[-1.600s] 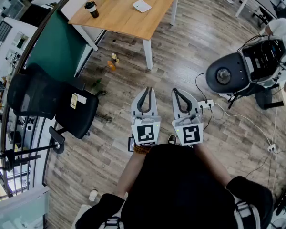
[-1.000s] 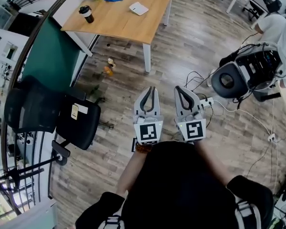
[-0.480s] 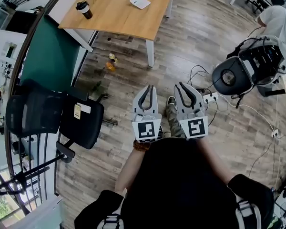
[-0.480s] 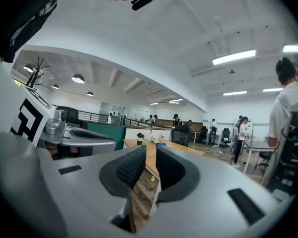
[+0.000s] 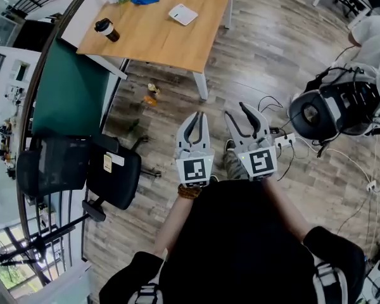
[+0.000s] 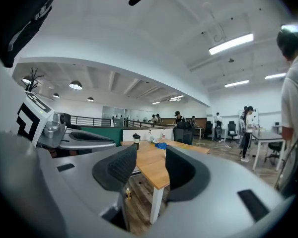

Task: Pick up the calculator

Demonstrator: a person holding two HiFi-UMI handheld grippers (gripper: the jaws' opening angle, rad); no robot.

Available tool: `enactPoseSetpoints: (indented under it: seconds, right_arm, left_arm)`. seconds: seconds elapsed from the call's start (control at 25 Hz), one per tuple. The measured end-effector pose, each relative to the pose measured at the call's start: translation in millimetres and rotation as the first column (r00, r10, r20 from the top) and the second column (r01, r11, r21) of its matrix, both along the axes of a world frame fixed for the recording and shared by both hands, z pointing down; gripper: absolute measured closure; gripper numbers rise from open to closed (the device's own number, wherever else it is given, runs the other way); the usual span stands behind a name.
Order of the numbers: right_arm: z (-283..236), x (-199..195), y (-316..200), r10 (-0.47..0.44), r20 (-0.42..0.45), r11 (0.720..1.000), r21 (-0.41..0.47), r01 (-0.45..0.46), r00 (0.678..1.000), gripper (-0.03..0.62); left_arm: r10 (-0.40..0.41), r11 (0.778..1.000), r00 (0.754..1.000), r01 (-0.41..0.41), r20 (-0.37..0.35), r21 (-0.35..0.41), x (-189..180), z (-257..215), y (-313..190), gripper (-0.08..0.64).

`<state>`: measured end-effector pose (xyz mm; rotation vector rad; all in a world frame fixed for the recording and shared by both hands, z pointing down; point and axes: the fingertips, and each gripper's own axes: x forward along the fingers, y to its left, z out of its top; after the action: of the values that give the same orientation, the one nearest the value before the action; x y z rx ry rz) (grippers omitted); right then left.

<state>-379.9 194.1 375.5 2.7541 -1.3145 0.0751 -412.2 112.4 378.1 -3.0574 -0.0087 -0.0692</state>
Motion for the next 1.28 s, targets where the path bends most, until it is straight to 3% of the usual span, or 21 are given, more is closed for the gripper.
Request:
enactPoseSetpoints:
  seconds: [0.44, 0.6, 0.92, 1.28]
  right_arm:
    - [11, 114, 32, -0.004, 0.072, 0.999, -0.046, 0.008, 0.997, 0.362]
    - [21, 134, 34, -0.074, 0.091, 0.996, -0.042, 0.078, 0.993, 0.334]
    - [30, 158, 27, -0.121, 0.120, 0.990, -0.060, 0.129, 0.985, 0.293]
    - [48, 222, 16, -0.107, 0.148, 0.987, -0.100, 0.122, 0.983, 0.268]
  left_arm:
    - [-0.002, 1.000, 1.000, 0.001, 0.030, 0.019, 107, -2, 27, 0.512]
    - [-0.037, 0.999, 0.998, 0.036, 0.047, 0.013, 123, 5, 29, 0.512]
    - [-0.071, 0.997, 0.995, 0.071, 0.077, 0.000, 148, 16, 19, 0.512]
    - [-0.031, 0.999, 0.996, 0.035, 0.083, -0.041, 228, 35, 8, 0.512]
